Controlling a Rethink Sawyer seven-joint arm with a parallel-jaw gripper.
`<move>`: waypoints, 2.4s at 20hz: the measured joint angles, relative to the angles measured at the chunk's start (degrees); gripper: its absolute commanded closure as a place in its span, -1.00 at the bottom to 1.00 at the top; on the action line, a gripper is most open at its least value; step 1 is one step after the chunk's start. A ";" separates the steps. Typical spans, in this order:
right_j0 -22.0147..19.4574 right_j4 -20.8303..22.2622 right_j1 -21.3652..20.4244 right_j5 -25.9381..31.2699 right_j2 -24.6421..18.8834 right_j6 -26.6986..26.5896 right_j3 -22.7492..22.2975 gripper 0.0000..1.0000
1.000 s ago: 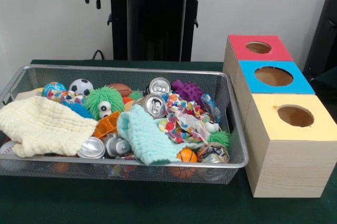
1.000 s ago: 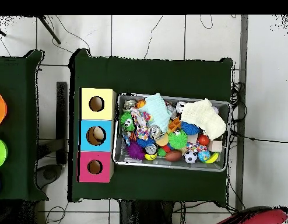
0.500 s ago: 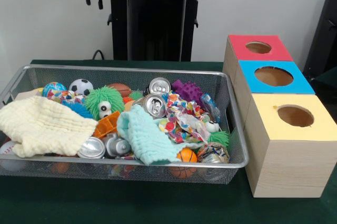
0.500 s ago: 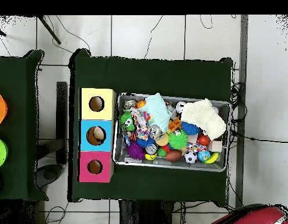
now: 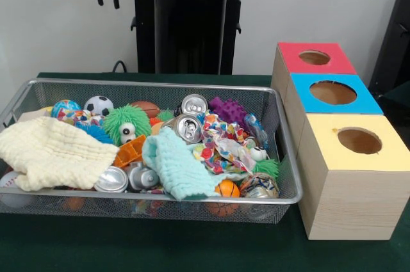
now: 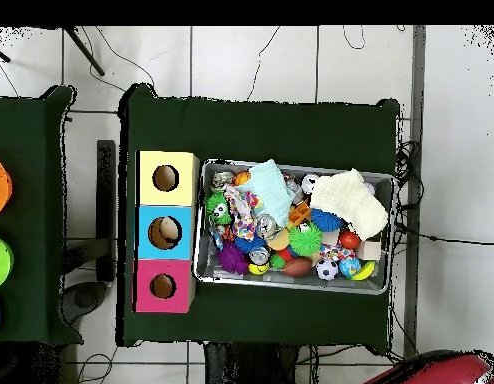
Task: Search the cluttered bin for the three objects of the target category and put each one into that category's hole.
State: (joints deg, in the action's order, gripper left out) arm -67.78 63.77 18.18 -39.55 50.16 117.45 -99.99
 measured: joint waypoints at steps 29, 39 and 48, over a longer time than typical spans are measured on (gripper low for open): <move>-1.19 1.73 -1.72 3.21 -1.00 0.00 2.75 -1.00; -0.54 -5.12 1.52 3.20 -2.11 0.00 1.96 -1.00; 3.23 -10.58 3.99 1.95 -3.51 0.00 -0.96 -1.00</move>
State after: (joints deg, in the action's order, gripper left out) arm -64.56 53.19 22.17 -37.60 46.65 117.45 -100.95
